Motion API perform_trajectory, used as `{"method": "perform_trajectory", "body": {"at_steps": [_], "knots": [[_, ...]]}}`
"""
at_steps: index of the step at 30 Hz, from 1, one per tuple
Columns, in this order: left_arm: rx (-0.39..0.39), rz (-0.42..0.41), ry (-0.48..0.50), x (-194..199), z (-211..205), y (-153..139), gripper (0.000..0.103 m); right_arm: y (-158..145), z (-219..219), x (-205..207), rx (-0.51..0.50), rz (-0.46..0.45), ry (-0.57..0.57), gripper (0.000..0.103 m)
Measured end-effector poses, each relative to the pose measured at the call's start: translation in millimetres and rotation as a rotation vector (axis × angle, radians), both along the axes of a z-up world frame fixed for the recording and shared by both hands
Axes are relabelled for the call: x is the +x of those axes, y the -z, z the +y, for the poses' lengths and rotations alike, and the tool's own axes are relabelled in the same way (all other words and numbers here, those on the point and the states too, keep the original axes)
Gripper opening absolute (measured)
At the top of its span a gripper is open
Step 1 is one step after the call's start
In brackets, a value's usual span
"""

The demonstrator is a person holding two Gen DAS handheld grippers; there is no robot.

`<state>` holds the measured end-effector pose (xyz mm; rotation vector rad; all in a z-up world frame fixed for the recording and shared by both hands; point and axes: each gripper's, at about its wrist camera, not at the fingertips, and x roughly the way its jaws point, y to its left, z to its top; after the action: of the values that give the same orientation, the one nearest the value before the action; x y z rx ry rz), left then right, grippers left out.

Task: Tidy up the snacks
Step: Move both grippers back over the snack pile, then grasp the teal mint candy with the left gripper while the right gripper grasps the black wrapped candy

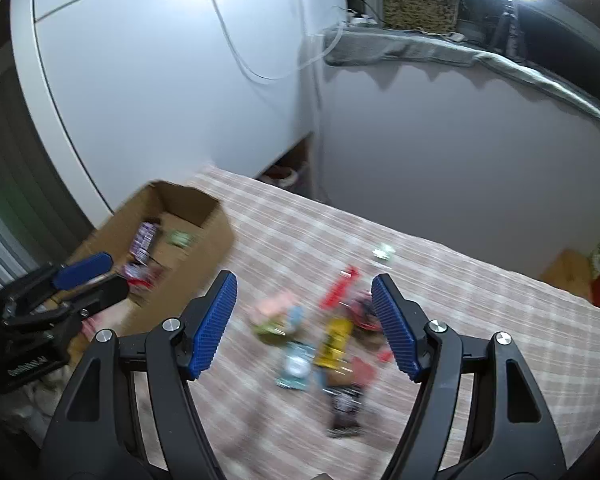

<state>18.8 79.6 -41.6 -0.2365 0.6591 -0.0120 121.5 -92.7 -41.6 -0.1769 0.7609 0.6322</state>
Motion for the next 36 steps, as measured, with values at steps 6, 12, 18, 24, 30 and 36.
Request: {"method": "perform_trajectory", "body": {"at_steps": [6,12,18,24,30,36], "knots": [[0.004,0.040,0.088,14,-38,12,0.047,16,-39,10,-0.028,0.035,0.039,0.073],[-0.020,0.105,0.122,26,-54,35,0.047,36,-62,9,-0.036,0.089,0.045,0.073],[0.013,0.177,0.168,42,-72,60,0.032,59,-61,-3,-0.083,0.132,-0.005,0.069],[0.036,0.214,0.193,54,-82,73,0.031,79,-57,-7,-0.123,0.175,-0.047,0.053],[0.071,0.246,0.204,67,-90,82,0.027,89,-56,-7,-0.129,0.193,-0.066,0.053],[0.103,0.248,0.200,72,-95,83,0.025,95,-49,-7,-0.155,0.190,-0.083,0.052]]}}
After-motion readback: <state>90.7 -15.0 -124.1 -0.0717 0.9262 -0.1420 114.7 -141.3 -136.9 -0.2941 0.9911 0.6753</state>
